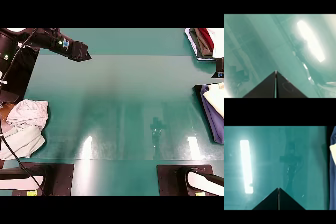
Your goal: Fold the shirts.
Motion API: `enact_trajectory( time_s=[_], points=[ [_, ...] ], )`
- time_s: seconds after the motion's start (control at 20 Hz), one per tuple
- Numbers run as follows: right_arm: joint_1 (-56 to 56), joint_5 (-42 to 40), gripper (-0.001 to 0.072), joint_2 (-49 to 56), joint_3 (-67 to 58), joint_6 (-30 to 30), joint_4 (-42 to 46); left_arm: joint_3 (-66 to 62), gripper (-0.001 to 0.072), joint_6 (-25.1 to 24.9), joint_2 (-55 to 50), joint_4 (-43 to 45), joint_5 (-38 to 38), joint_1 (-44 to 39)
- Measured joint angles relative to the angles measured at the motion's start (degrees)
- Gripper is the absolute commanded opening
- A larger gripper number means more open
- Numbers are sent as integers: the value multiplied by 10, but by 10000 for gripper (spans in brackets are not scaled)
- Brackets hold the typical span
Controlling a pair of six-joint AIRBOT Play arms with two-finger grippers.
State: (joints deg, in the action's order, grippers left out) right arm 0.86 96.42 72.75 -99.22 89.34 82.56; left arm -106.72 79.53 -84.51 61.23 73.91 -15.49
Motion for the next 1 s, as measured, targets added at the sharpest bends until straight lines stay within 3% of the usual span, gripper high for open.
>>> enact_trajectory(
  time_s=[0.75, 0.8, 0.85, 0.9, 1.0],
  points=[
    [0, 2, 13, 0, 0, -1, 0, 0, 27, 0, 0, -3, -13, 0],
    [0, 2, 13, 0, 0, 0, 0, 0, 279, -1, 0, -3, -17, 0],
    [0, 2, 14, 0, 0, 0, 0, -1, 629, -2, 1, 2, -19, 3],
    [0, 1, 13, 0, 0, 0, 0, -4, 711, -3, 3, 19, -16, 7],
    [0, -3, 14, 0, 0, 0, 0, -13, 710, 3, 4, 80, 9, 19]
  ],
)
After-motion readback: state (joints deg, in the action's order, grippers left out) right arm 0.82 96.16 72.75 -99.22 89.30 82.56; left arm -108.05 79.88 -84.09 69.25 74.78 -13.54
